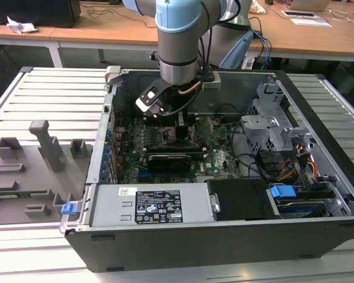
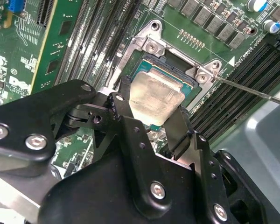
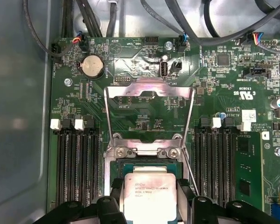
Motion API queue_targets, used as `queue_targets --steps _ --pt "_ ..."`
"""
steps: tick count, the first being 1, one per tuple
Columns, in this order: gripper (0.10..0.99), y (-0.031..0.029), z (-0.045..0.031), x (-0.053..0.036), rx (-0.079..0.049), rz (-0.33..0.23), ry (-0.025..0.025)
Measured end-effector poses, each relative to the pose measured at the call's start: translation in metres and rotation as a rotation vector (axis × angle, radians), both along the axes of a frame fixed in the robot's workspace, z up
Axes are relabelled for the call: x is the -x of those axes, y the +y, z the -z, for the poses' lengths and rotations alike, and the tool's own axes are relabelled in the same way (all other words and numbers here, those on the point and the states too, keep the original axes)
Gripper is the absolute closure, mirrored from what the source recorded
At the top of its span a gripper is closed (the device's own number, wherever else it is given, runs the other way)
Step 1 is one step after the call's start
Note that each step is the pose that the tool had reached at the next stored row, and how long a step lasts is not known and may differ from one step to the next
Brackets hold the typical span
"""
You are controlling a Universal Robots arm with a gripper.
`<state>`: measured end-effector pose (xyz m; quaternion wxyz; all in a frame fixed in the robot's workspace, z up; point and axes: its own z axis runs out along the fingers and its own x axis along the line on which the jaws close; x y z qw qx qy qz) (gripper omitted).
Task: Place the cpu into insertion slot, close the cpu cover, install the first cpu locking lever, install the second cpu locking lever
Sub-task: 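Place the cpu into insertion slot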
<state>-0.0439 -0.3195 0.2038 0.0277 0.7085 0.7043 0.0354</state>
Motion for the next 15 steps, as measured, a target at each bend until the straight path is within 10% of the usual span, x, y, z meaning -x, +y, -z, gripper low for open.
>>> queue_targets --steps 15 --pt "0.471 0.0021 0.0051 0.0000 -0.008 0.001 0.0001"
